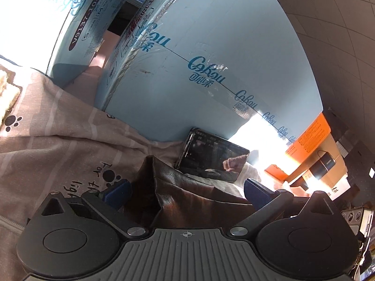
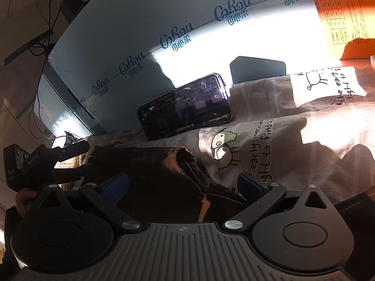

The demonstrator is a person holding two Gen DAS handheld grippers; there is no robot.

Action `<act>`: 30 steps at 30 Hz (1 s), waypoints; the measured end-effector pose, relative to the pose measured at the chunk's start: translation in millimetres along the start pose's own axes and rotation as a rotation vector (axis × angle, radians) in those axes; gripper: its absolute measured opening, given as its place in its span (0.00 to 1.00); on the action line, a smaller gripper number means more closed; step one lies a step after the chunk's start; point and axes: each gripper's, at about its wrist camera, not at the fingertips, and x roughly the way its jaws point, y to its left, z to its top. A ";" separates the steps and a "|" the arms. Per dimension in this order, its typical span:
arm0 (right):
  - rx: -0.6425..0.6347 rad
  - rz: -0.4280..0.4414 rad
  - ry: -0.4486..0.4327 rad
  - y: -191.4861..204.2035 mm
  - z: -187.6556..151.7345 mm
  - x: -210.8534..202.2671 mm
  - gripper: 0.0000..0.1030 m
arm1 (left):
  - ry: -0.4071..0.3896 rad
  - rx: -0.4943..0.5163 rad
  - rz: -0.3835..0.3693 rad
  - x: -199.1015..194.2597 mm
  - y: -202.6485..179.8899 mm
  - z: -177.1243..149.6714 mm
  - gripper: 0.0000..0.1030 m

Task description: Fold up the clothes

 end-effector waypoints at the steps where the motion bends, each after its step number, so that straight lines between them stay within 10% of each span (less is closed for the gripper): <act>1: 0.000 -0.004 0.005 -0.3 -0.2 0.9 0.98 | 0.005 0.007 -0.011 0.8 -1.6 -0.9 1.00; 7: 0.001 -0.012 0.021 -1.1 -1.6 4.7 0.98 | -0.006 -0.013 -0.173 -3.1 -3.5 -0.6 1.00; 30: 0.012 0.051 -0.004 -0.4 0.4 -1.8 0.98 | -0.049 -0.025 0.001 -5.5 6.8 3.0 1.00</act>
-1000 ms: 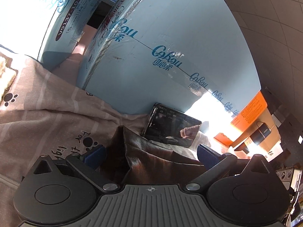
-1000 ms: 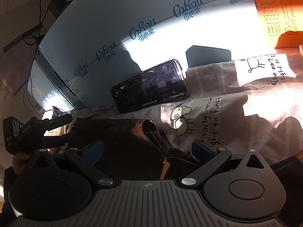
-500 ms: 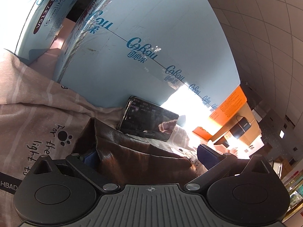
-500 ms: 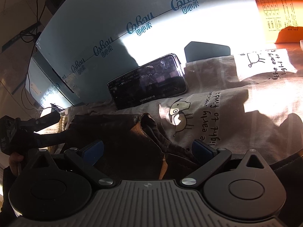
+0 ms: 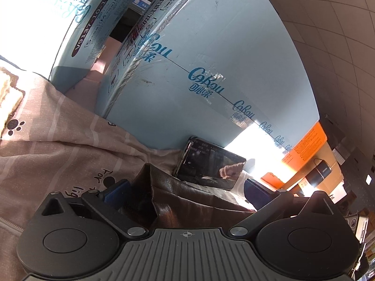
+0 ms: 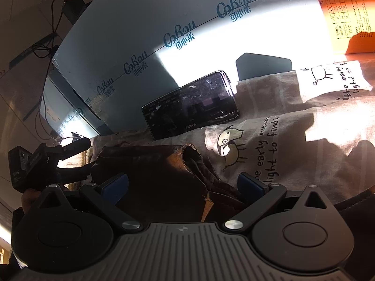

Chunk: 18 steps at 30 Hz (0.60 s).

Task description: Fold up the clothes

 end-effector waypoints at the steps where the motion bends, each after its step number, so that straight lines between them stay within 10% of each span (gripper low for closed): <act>1: 0.000 0.002 -0.002 0.0 0.1 -0.5 0.98 | -0.005 0.002 0.010 -1.1 0.1 0.4 1.00; 18: -0.017 0.039 -0.025 6.2 2.8 -8.5 0.98 | 0.076 0.092 0.067 5.4 -8.7 -2.5 1.00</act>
